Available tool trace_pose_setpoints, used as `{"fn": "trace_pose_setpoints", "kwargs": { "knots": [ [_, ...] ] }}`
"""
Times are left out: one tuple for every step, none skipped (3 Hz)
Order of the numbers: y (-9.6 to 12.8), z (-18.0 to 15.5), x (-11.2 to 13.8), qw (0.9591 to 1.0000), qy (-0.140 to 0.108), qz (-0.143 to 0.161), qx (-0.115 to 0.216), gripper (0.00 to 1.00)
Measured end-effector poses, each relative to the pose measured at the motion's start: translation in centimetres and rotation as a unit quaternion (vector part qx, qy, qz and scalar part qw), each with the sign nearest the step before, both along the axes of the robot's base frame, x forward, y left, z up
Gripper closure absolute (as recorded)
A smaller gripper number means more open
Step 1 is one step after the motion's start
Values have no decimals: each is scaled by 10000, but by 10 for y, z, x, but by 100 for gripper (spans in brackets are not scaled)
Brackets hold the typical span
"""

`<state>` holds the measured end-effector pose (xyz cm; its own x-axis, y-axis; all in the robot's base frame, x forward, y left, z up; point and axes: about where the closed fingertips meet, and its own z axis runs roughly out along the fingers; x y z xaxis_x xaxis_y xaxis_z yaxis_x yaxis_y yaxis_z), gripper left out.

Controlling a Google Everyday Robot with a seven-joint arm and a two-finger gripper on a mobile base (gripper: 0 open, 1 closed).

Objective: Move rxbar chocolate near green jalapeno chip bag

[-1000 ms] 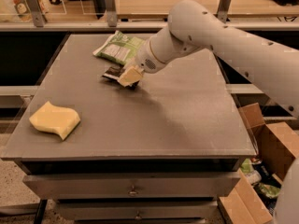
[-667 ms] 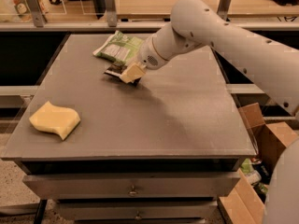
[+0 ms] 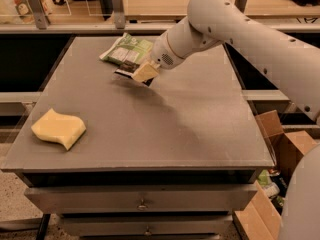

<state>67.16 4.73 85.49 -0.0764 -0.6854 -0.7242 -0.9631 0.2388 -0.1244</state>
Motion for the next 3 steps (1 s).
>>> {"fn": "trace_pose_setpoints", "kwargs": {
  "knots": [
    [-6, 4, 2, 10000, -32, -73, -50, 13],
    [-13, 3, 3, 9998, 27, -164, -77, 0],
    [-13, 3, 3, 9998, 27, -164, -77, 0]
  ]
}}
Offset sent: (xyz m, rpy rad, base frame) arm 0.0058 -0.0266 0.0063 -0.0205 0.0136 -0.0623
